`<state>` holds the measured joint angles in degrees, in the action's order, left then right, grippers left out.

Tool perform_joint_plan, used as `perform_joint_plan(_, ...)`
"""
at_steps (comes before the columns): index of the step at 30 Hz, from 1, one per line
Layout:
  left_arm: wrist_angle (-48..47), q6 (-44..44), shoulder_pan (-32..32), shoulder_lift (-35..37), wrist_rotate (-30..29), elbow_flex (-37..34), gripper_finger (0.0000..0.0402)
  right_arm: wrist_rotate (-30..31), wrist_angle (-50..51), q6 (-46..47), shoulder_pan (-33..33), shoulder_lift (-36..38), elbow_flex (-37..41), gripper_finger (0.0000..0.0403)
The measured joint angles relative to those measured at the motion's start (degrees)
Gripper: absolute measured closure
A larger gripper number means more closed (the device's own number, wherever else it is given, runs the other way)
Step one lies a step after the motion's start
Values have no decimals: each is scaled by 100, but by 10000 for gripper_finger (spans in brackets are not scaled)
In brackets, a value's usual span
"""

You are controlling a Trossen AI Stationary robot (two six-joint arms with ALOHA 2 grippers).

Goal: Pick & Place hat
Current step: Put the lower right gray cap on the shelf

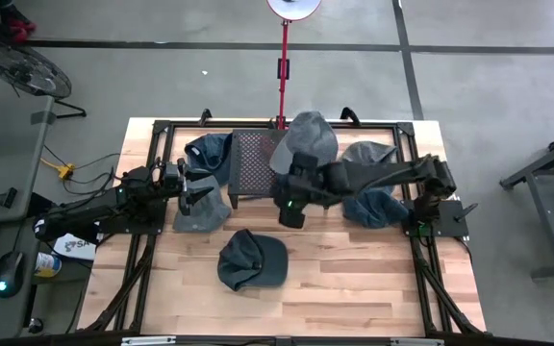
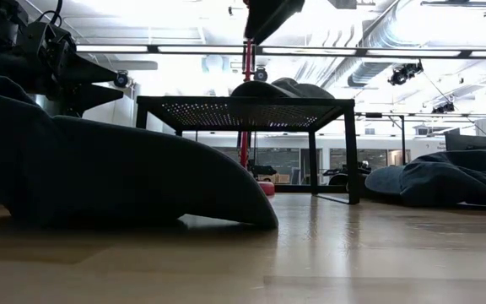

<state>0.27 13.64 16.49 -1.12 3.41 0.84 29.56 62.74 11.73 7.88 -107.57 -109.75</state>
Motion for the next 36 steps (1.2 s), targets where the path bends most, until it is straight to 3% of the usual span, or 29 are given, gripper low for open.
perform_joint_plan(8, 0, 0, -2, -1, 2, 1, 147, 1682, -99, 363, 374, -343, 0, 147)
perform_joint_plan(21, 0, 0, 0, -1, -1, 0, 147, 2006, -452, 242, 312, -869, -2, 151)
perform_joint_plan(36, 1, 0, -1, 0, 2, 2, 147, 2191, -123, 324, -103, -1040, 0, 165)
